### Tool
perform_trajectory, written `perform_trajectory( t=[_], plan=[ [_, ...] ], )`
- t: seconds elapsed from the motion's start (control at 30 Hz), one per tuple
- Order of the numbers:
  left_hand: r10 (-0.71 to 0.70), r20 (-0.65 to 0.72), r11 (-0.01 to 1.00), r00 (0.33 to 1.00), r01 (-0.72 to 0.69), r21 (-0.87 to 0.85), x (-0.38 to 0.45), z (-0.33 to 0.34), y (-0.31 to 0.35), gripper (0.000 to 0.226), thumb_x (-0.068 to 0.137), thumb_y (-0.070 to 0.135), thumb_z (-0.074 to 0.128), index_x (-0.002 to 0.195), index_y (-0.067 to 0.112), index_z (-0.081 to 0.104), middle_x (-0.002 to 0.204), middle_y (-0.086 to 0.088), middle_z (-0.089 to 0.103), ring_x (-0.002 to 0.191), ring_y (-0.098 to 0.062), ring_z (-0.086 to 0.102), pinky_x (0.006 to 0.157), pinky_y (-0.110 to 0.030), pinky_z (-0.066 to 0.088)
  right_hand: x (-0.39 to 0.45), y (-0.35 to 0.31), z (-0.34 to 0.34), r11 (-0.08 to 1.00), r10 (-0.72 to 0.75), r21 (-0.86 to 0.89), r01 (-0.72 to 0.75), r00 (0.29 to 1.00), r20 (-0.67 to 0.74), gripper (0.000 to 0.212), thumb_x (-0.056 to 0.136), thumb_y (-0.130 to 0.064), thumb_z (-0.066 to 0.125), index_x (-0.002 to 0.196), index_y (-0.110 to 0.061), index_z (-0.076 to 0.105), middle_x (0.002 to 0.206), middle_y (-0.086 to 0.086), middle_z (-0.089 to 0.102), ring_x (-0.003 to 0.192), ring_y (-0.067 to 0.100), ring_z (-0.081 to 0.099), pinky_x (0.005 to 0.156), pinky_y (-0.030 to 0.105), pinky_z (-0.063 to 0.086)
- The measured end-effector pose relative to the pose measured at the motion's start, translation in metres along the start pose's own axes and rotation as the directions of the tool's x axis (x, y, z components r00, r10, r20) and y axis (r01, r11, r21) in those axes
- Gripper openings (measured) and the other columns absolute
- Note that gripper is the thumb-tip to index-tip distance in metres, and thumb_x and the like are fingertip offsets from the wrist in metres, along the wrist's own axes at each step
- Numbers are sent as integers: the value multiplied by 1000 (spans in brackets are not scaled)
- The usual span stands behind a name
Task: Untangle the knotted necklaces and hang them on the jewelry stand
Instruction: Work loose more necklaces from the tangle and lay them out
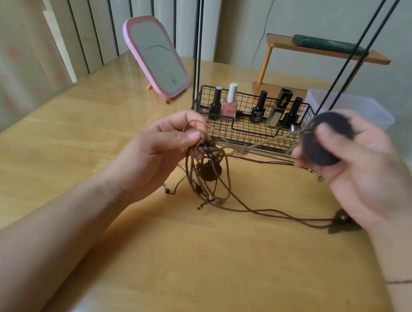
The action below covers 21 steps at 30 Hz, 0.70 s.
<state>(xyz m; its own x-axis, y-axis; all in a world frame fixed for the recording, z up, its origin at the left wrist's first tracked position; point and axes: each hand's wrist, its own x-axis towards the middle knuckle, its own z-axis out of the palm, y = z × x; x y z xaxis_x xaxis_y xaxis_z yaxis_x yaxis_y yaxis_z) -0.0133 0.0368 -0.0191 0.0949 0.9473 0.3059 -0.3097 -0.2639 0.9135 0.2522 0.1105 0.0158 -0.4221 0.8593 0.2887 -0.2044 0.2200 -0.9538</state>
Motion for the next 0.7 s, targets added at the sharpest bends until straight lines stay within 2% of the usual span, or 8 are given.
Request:
perform_trajectory(
  t=[0.1, 0.2, 0.27, 0.33, 0.43, 0.53, 0.63, 0.7],
  plan=[
    [-21, 37, 999, 999, 22, -35, 0, 0, -1, 4, 81, 13, 67, 82, 16, 64, 83, -7, 54, 73, -14, 56, 70, -22, 49, 2, -5, -5, 962, -62, 265, 66, 998, -26, 6, 87, -20, 59, 92, -18, 63, 84, -1, 66, 89, 21, 66, 80, 39, 57],
    [-77, 140, 995, 987, 85, -46, 0, -2, -5, 25, 77, 24, 78, 90, 14, 59, 86, -7, 57, 82, -23, 53, 75, -33, 48, 1, -5, -1, 934, -54, 354, 53, 998, -7, 10, 92, -24, 51, 90, -19, 59, 85, -3, 67, 90, 18, 67, 77, 36, 57],
    [-108, 165, 994, 980, 110, -4, -1, -1, -6, 27, 73, 18, 77, 92, 15, 58, 86, -7, 55, 80, -24, 50, 71, -32, 45, 0, -5, 2, 911, -57, 410, 50, 998, 6, 12, 94, -27, 49, 98, -16, 52, 89, -3, 66, 90, 14, 68, 73, 30, 57],
    [-131, 151, 991, 980, 124, 51, -3, 3, -7, 27, 72, 14, 72, 95, 18, 59, 86, -5, 53, 79, -22, 50, 70, -32, 44, 0, -5, 2, 884, -74, 465, 55, 997, 23, 19, 93, -29, 50, 103, -14, 49, 94, -2, 64, 94, 13, 67, 77, 30, 57],
    [-103, 99, 970, 990, 79, 229, -3, 8, -10, 36, 73, 8, 80, 100, 24, 61, 84, -4, 53, 78, -16, 53, 70, -25, 52, 1, -6, -1, 836, -129, 544, 74, 990, 64, 24, 94, -32, 52, 109, -13, 51, 106, -1, 60, 103, 16, 64, 88, 38, 54],
    [-57, 5, 941, 998, 52, 334, -1, 15, -12, 26, 78, 7, 77, 96, 19, 63, 74, -11, 38, 70, -15, 45, 64, -16, 48, 5, -8, -8, 723, -180, 688, 63, 979, 100, 24, 98, -27, 52, 112, -9, 59, 107, 3, 66, 99, 19, 67, 90, 41, 53],
    [-56, -83, 902, 995, 86, 423, -1, 18, -9, 10, 82, 10, 70, 85, 15, 62, 68, 2, 41, 61, -7, 45, 55, -12, 40, 8, -11, -14, 664, -138, 747, 20, 986, 97, 27, 102, -22, 48, 107, -1, 64, 102, 10, 68, 78, 23, 68, 76, 37, 54],
    [-80, -90, 873, 993, 114, 475, -2, 18, -7, 11, 89, 5, 65, 83, 13, 60, 62, 8, 49, 51, -6, 42, 45, -12, 34, 9, -13, -19, 689, -105, 723, 50, 994, 31, 19, 98, -21, 56, 107, -4, 57, 98, 8, 68, 64, 20, 63, 60, 31, 53]
  ],
)
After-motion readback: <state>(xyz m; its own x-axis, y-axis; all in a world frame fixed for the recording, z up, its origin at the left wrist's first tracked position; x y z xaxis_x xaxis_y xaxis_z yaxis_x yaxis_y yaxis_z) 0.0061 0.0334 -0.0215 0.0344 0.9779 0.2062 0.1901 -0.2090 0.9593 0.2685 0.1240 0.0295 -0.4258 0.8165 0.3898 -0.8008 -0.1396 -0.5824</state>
